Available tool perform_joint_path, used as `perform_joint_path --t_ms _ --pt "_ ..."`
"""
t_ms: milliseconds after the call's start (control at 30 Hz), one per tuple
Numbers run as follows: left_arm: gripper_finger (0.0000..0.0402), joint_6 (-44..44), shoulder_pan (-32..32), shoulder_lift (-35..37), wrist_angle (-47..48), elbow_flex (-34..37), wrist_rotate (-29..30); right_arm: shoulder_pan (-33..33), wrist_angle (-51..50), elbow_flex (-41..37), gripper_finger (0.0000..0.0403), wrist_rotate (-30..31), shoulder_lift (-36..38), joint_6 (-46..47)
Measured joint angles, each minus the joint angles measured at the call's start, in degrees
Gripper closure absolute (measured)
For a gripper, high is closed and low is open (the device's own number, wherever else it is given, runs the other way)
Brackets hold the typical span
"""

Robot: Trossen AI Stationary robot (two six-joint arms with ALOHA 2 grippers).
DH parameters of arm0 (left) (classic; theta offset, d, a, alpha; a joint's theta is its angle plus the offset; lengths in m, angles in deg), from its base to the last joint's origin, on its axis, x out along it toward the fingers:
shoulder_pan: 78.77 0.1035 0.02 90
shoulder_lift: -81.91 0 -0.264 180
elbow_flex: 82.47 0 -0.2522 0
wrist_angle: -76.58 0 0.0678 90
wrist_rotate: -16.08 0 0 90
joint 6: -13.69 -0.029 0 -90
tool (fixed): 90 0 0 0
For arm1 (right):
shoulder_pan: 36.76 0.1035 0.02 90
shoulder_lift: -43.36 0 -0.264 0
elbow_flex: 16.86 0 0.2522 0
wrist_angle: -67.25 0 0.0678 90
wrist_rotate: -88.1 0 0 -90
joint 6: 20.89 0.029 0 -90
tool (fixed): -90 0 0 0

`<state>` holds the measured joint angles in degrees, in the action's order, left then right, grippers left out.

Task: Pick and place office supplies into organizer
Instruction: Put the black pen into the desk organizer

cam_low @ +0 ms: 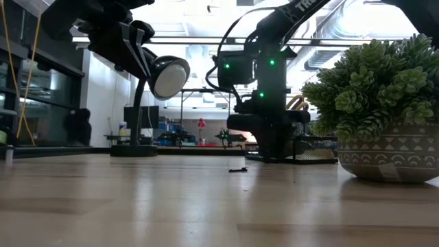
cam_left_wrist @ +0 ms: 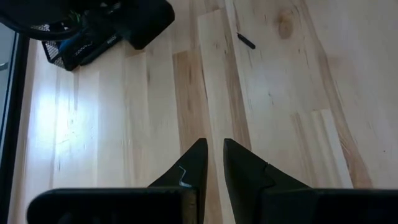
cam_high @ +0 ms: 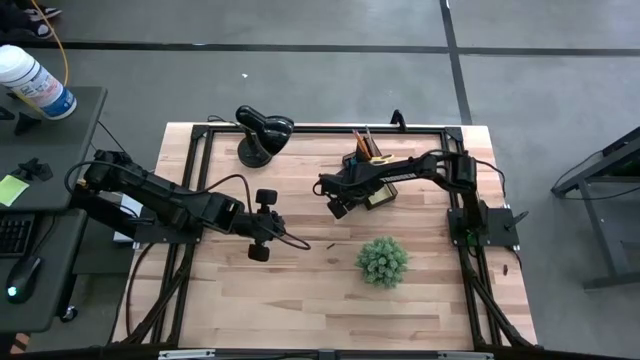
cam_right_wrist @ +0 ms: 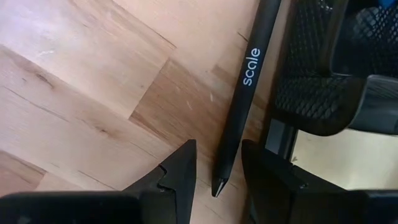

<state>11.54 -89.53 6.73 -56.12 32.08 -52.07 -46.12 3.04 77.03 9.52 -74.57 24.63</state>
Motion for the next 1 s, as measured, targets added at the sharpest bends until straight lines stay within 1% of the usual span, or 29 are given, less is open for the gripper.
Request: perform_joint_path --t_ms 233,700,867,1000 --pt "0.0360 0.0 0.0 0.0 0.0 0.0 0.0 0.2 0.2 0.1 0.0279 0.1 -0.3 0.7" --pt "0.0360 -0.5 0.0 0.0 0.0 0.0 0.0 0.2 0.7 0.0 0.0348 -0.1 -0.4 0.5" --pt "0.0360 -0.5 0.0 0.0 0.0 0.0 0.0 0.2 0.7 0.0 0.0358 0.0 -0.4 0.5" --pt "0.0360 -0.6 0.0 0.0 0.0 0.0 0.0 0.2 0.7 0.0 0.0356 0.0 -0.4 0.5"
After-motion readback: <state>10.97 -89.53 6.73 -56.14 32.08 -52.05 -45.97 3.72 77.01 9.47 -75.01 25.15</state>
